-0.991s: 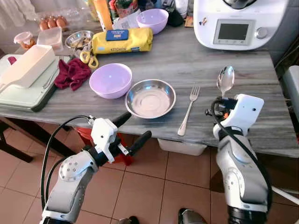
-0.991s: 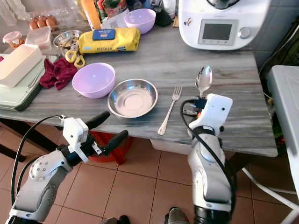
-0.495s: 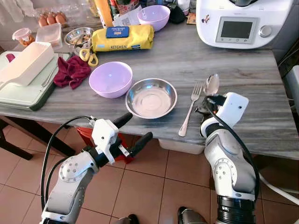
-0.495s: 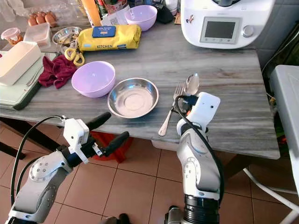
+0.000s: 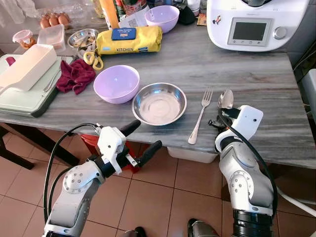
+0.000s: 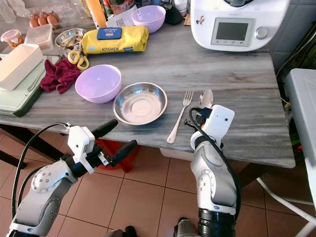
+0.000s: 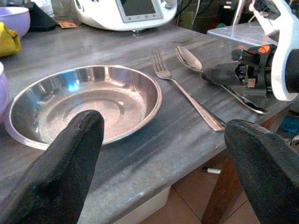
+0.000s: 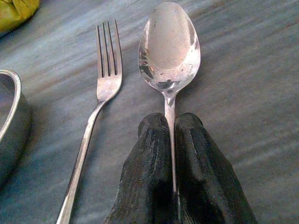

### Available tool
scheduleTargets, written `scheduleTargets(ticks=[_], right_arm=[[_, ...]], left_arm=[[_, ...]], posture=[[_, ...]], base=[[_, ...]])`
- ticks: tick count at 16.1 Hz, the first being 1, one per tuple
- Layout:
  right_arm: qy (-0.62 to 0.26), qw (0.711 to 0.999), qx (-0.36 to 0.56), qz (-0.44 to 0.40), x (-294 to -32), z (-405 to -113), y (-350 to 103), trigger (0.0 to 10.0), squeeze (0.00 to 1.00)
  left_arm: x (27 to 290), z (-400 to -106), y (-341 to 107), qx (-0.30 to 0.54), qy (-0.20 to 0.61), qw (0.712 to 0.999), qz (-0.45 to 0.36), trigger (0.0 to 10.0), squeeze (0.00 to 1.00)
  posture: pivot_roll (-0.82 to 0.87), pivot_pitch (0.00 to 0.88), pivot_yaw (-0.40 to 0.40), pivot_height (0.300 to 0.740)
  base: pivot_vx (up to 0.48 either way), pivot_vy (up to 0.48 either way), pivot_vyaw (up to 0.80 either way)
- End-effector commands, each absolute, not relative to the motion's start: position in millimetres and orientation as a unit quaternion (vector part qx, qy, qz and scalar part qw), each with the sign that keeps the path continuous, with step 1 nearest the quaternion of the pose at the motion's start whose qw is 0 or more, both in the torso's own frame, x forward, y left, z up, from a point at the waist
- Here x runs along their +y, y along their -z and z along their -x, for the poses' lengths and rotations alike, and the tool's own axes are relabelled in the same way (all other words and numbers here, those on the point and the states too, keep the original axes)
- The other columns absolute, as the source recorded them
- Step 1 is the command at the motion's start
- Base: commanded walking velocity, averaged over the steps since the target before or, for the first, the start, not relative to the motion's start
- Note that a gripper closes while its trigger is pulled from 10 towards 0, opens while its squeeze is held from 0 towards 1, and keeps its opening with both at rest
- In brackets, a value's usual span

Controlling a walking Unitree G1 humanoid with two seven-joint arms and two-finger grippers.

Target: Setting the table

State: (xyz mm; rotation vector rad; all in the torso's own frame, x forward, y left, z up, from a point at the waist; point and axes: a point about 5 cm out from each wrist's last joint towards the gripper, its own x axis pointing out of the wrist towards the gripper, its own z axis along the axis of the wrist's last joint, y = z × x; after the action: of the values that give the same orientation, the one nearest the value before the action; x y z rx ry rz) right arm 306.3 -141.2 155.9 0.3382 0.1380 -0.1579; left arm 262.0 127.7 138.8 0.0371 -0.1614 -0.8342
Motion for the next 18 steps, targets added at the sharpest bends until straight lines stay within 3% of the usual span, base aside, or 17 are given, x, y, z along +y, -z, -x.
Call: scheduleTargets(ticks=[1, 7, 15, 16, 17, 18], right_arm=[[0.078, 0.978, 0.080, -0.178, -138, -306, -152, 10.0, 0.00], [0.067, 0.972, 0.089, -0.206, -130, -313, -154, 10.0, 0.00], [0.080, 0.973, 0.121, -0.181, -135, -314, -142, 10.0, 0.00], [0.080, 0.973, 0.121, -0.181, -135, -314, -141, 10.0, 0.14], [0.080, 0.973, 0.121, -0.181, -135, -314, -141, 10.0, 0.14], [0.079, 0.973, 0.121, -0.181, -135, -314, -141, 10.0, 0.72]], left_arm=[[130, -259, -136, -0.071, 0.406, 0.911, -0.026, 10.0, 0.00], [128, -258, -135, -0.070, 0.410, 0.909, -0.029, 10.0, 0.00], [126, -256, -135, -0.069, 0.412, 0.908, -0.031, 10.0, 0.00], [126, -256, -134, -0.068, 0.412, 0.908, -0.032, 10.0, 0.00], [126, -257, -134, -0.068, 0.412, 0.908, -0.032, 10.0, 0.00], [126, -256, -134, -0.068, 0.412, 0.908, -0.032, 10.0, 0.00]], posture=[[-0.15, 0.220, 0.108, 0.740], [-0.14, 0.220, 0.113, 0.740], [-0.14, 0.220, 0.111, 0.740], [-0.14, 0.214, 0.110, 0.740], [-0.14, 0.214, 0.110, 0.740], [-0.14, 0.214, 0.110, 0.740]], base=[[0.000, 0.000, 0.00], [0.000, 0.000, 0.00], [0.000, 0.000, 0.00], [0.000, 0.000, 0.00], [0.000, 0.000, 0.00], [0.000, 0.000, 0.00]])
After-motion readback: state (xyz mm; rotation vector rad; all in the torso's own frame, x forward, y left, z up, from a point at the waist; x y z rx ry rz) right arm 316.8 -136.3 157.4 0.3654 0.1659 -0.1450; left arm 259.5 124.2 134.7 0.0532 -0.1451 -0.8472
